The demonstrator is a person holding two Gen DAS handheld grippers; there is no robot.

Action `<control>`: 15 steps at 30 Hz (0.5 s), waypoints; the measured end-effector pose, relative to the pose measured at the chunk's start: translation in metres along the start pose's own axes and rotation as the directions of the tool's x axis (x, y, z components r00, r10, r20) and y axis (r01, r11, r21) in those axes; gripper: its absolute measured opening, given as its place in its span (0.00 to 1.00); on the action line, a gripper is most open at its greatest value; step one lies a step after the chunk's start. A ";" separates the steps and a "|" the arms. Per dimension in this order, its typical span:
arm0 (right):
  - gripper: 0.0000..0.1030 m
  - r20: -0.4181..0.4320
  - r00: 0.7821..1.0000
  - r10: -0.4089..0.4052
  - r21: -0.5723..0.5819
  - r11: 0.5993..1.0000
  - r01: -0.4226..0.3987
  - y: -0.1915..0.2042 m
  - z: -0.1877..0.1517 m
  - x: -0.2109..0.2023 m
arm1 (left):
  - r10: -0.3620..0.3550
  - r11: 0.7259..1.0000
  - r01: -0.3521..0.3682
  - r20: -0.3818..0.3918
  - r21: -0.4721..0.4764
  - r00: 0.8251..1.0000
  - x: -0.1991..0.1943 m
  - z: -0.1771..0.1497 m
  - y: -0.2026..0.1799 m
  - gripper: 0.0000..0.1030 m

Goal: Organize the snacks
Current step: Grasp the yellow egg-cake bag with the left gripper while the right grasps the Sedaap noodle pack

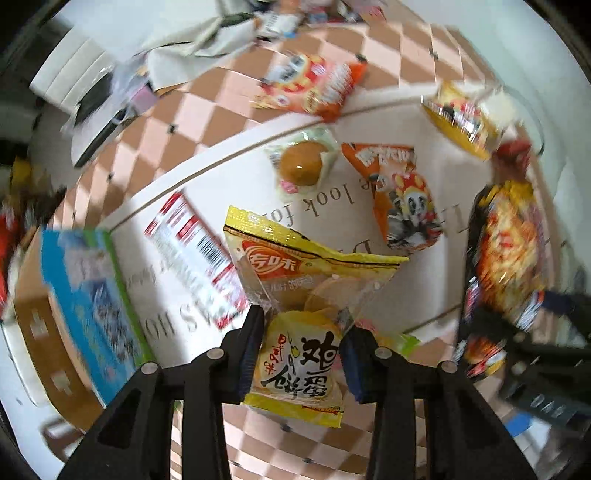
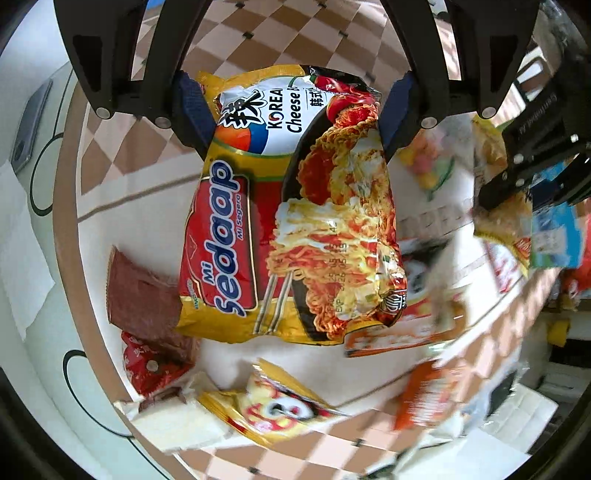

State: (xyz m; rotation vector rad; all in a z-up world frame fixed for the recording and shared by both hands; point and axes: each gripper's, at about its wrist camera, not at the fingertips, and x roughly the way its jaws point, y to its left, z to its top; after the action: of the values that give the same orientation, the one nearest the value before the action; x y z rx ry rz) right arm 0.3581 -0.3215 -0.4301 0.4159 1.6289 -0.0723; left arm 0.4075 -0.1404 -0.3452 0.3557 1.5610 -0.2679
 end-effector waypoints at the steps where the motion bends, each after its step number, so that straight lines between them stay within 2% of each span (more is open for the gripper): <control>1: 0.78 0.008 1.000 0.008 -0.012 1.000 -0.008 0.005 -0.004 -0.004 | -0.010 1.000 0.011 0.012 -0.022 1.000 -0.009 -0.006 0.004 0.35; 7: 0.78 0.047 0.997 0.065 -0.087 0.994 -0.061 0.051 -0.023 -0.047 | -0.042 0.987 0.057 0.102 -0.148 0.994 -0.072 -0.039 0.031 0.35; 11: 0.78 0.065 0.992 0.107 -0.147 0.984 -0.096 0.087 -0.032 -0.087 | -0.048 0.976 0.078 0.146 -0.203 0.988 -0.103 -0.066 0.077 0.35; 15: 0.78 0.083 0.985 0.152 -0.209 0.969 -0.132 0.149 -0.050 -0.112 | -0.050 0.961 0.098 0.183 -0.260 0.982 -0.127 -0.094 0.143 0.35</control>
State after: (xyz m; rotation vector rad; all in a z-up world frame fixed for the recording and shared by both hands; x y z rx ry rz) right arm 0.3614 -0.1928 -0.2860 0.3646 1.4886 0.1780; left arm 0.3761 0.0201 -0.2084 0.0594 1.4167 -0.1387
